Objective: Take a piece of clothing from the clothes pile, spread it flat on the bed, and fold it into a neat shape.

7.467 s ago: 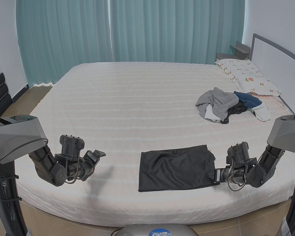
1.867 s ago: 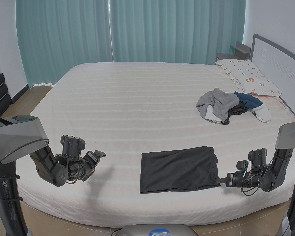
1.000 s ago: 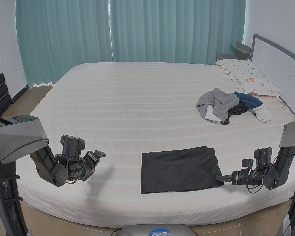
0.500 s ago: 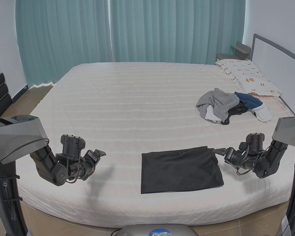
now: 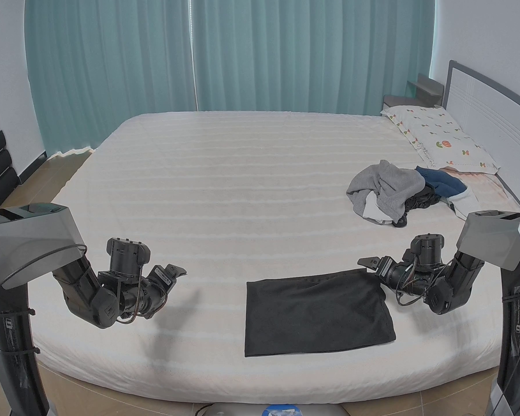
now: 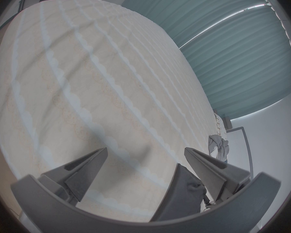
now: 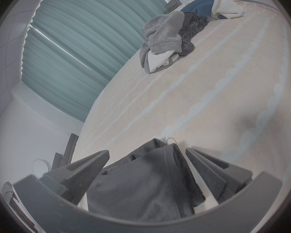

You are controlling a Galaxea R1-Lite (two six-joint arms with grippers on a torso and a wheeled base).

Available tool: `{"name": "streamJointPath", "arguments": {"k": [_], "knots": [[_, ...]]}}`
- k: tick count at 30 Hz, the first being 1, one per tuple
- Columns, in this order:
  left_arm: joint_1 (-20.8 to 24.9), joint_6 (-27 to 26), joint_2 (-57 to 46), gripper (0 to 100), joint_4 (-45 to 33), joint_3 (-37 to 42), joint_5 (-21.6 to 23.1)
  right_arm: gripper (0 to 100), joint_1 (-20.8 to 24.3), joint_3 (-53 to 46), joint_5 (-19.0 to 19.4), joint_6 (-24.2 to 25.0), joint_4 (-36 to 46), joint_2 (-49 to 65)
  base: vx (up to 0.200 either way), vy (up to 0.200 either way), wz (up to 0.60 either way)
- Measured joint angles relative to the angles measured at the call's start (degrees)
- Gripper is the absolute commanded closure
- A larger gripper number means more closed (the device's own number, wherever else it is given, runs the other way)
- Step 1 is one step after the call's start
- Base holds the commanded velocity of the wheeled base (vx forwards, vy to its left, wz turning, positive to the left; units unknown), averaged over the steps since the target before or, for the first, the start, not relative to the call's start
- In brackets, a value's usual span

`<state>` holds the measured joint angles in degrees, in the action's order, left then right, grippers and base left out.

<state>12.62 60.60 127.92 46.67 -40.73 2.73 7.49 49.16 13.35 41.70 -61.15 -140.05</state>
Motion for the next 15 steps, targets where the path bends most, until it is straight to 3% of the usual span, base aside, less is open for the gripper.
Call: {"name": "streamJointPath", "arguments": {"k": [7,8,15], "knots": [[0.0,0.0,0.0,0,0.0,0.1,0.1,0,-0.3,0.1,0.0,0.0,-0.2,-0.3,0.0,0.0,0.0],[0.0,0.0,0.0,0,0.0,0.1,0.0,100,-0.3,0.2,0.0,0.0,-0.3,-0.3,0.0,0.0,0.0],[0.0,0.0,0.0,0,0.0,0.0,0.1,100,0.0,0.6,-0.1,-0.1,-0.4,-0.9,0.0,0.0,0.0]]}}
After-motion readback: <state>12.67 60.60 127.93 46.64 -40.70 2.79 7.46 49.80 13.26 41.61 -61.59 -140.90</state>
